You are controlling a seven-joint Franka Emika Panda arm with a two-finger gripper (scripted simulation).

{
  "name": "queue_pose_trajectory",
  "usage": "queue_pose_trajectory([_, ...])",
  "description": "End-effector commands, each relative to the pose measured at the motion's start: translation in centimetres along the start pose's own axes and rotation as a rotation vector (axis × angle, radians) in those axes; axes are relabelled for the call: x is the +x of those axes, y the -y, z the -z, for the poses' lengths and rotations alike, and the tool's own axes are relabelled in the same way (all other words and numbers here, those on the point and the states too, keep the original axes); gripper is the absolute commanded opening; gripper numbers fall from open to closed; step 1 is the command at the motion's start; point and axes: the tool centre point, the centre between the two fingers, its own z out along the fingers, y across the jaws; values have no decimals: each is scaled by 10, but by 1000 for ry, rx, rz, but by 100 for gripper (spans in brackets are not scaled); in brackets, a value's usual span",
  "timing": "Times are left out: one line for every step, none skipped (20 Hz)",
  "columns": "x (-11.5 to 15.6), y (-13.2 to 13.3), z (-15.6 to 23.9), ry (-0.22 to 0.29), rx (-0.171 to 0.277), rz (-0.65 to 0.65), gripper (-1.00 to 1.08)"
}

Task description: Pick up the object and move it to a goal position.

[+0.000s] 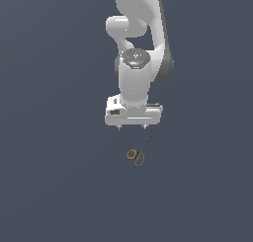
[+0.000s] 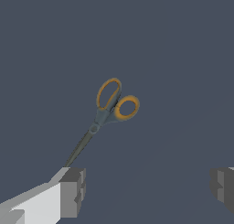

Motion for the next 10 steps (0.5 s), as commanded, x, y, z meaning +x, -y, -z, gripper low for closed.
queue_pose_trajectory([0, 0, 0, 0, 0, 0, 100])
queue_pose_trajectory([0, 0, 0, 0, 0, 0, 100])
queue_pose_trajectory([0, -1, -1, 0, 0, -2, 100])
queue_pose_trajectory([0, -2, -1, 1, -1, -4, 100])
queue_pose_trajectory([1, -3, -2, 1, -2, -6, 100])
queue_pose_trajectory([1, -5, -3, 2, -3, -9, 100])
queue_pose_trajectory([1, -7, -5, 3, -5, -12, 100])
queue_pose_trajectory([2, -10, -6, 4, -6, -15, 100])
queue_pose_trajectory([2, -11, -7, 4, -7, -16, 100])
queue_pose_trajectory([2, -13, -7, 4, -8, -16, 100])
